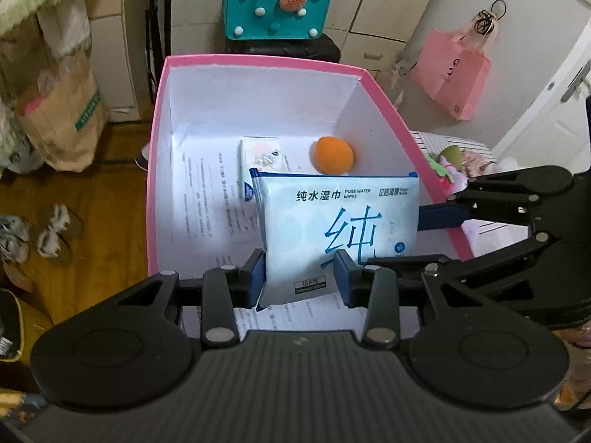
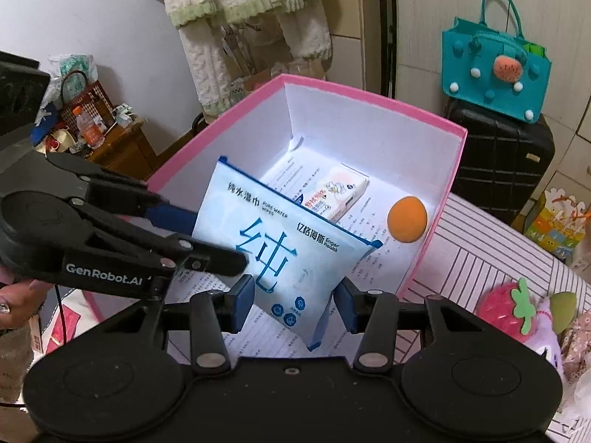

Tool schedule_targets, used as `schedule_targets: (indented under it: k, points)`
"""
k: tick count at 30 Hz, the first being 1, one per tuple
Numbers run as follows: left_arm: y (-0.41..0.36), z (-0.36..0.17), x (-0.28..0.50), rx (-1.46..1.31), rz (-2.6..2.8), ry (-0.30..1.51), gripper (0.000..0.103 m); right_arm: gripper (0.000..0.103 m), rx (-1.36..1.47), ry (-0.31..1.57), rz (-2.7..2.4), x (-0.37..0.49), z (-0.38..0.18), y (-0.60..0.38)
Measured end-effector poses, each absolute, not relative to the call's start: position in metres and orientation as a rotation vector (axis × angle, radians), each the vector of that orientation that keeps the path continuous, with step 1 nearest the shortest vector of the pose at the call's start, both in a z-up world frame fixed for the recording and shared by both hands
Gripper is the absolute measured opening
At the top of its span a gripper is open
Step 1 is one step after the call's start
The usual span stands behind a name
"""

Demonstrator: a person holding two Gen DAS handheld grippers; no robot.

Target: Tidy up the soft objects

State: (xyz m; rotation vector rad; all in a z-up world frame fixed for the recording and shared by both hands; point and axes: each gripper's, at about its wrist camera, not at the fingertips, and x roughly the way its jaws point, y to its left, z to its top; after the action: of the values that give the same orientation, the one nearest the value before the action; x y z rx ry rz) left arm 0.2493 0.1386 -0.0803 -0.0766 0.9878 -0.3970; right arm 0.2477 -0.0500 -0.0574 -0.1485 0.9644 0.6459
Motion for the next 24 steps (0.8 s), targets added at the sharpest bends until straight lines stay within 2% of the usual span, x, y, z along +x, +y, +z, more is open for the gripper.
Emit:
schedule_targets:
  k: [8, 11, 12, 13, 17, 24]
  points:
    - [0.132, -0.081, 0.248, -0.015, -0.358, 0.947, 0.042, 0.053, -0.178, 0.953, 0.621, 0.251, -0.059, -0.047]
    - [0.133, -0.078, 0.240, -0.007, -0.368, 0.910, 0.049, 0.053, -0.206, 0.929, 0.609, 0.248, -0.058, -0.048]
    - [0.134, -0.076, 0.236, -0.002, -0.347, 0.894, 0.056, 0.053, -0.209, 0.923, 0.600, 0.246, -0.057, -0.049]
    - [0.134, -0.073, 0.232, 0.008, -0.328, 0.871, 0.058, 0.053, -0.209, 0.916, 0.598, 0.245, -0.056, -0.051]
    - [0.136, -0.056, 0.214, 0.069, -0.295, 0.802, 0.058, 0.054, -0.191, 0.900, 0.616, 0.238, -0.051, -0.060]
    - [0.141, -0.029, 0.192, 0.103, -0.316, 0.813, 0.060, 0.054, -0.176, 0.851, 0.640, 0.215, -0.029, -0.074]
